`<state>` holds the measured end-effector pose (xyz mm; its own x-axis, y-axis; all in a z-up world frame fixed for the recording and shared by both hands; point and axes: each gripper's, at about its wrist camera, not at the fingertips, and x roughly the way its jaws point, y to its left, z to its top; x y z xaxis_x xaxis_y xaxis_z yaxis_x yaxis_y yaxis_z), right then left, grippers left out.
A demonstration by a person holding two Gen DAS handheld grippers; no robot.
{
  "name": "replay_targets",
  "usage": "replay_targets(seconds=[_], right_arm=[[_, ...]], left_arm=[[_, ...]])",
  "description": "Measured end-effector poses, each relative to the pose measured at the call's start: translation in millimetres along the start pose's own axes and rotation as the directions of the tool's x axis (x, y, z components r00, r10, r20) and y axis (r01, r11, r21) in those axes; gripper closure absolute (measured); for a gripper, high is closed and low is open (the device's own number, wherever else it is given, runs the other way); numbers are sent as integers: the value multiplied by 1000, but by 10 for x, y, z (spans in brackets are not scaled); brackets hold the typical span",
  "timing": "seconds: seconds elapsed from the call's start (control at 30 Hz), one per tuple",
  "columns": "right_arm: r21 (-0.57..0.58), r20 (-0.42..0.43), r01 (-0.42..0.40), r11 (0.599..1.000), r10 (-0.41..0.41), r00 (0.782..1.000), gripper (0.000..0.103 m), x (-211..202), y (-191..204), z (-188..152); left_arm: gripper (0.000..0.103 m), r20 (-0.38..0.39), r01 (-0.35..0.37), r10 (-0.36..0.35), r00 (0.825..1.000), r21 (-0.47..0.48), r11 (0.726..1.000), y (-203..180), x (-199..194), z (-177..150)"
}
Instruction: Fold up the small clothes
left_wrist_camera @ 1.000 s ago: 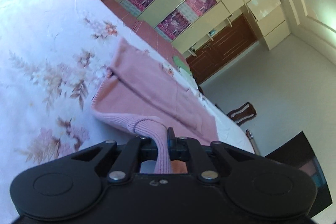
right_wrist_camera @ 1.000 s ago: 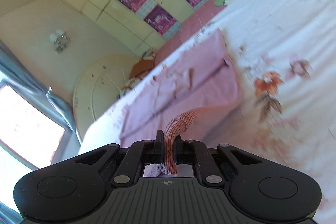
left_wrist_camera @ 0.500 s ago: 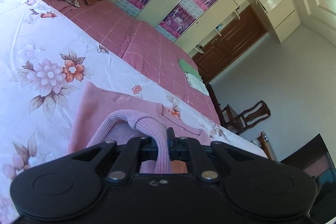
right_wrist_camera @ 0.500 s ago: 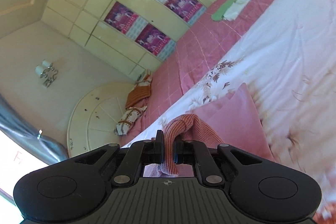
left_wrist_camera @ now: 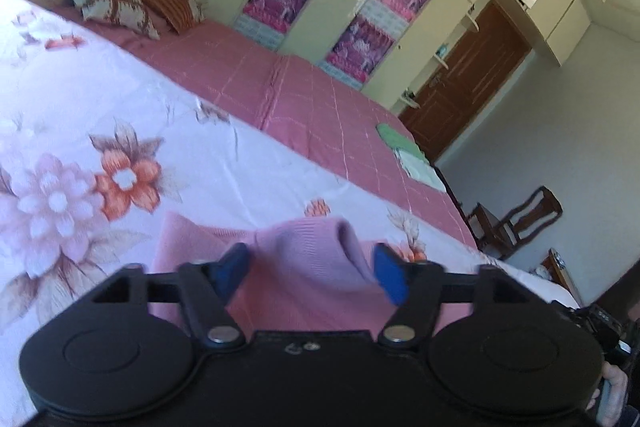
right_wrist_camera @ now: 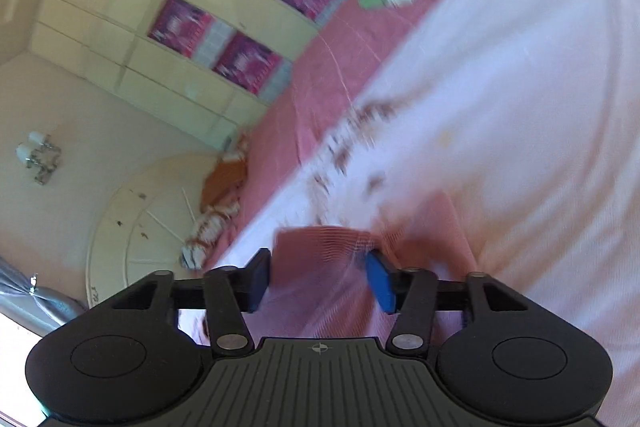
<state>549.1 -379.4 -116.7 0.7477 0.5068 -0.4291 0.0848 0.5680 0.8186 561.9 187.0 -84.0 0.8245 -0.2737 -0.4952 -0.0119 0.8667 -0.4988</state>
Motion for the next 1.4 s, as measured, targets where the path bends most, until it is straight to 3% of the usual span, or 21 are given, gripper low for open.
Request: replay_targets(seconds=[0.07,0.13,0.2,0.3,0.4,0.5,0.57,0.6,0.7,0.77,0.83,0.9,1.03,1.3,1.37,1.4], right_arm=[[-2,48,-26,1000,26,998,40,-106,-5,50],[-83,36,-5,997,8,999,40,-132,58,88],[-208,-4,39,977,-41,999,41,-87,164,80],[-393,-54,95,915,-126,991,41,84,341,-43],[-520,-64,144,842,-207,976,43,258,444,-176],[-611,-84,165,774,-271,959,72,423,471,-309],[-666,-80,174,725,-302,950,81,491,483,-391],[-685,-70,178,706,-308,949,92,525,493,-425],[-698,6,193,689,-264,965,94,462,509,-476],[-671,78,206,712,-209,975,94,364,502,-442],[-646,139,214,733,-162,977,94,258,508,-420],[-645,172,244,724,-174,970,94,300,492,-448],[-630,123,305,715,-296,947,94,603,359,-497],[-612,107,315,725,-319,942,94,624,283,-464],[-609,116,323,724,-321,940,94,624,285,-475],[-612,119,327,720,-325,938,93,624,287,-481]], left_arm=[[11,52,12,-14,999,40,999,-3,-98,71],[21,22,16,-18,1000,85,996,1,-67,140],[28,-43,-18,26,999,191,981,-73,68,183],[31,-152,-49,106,983,335,941,-175,366,172],[43,-209,-38,136,968,415,909,-228,550,100],[48,-204,-45,164,965,490,871,-280,623,-25],[76,-181,-34,147,972,513,858,-295,571,-88],[94,-154,-48,148,977,517,855,-300,523,-95],[95,-1,-57,64,998,441,896,-263,204,-37],[95,105,-64,24,994,395,916,-232,-6,-22],[95,175,-93,32,984,349,932,-212,-74,1],[95,146,-129,84,986,332,934,-232,72,9],[95,16,-190,196,981,335,923,-168,437,-47],[93,-34,-218,245,969,356,909,-92,514,-9],[89,-46,-208,237,970,341,917,-56,518,26],[80,-42,-219,245,969,325,920,-32,511,47]])
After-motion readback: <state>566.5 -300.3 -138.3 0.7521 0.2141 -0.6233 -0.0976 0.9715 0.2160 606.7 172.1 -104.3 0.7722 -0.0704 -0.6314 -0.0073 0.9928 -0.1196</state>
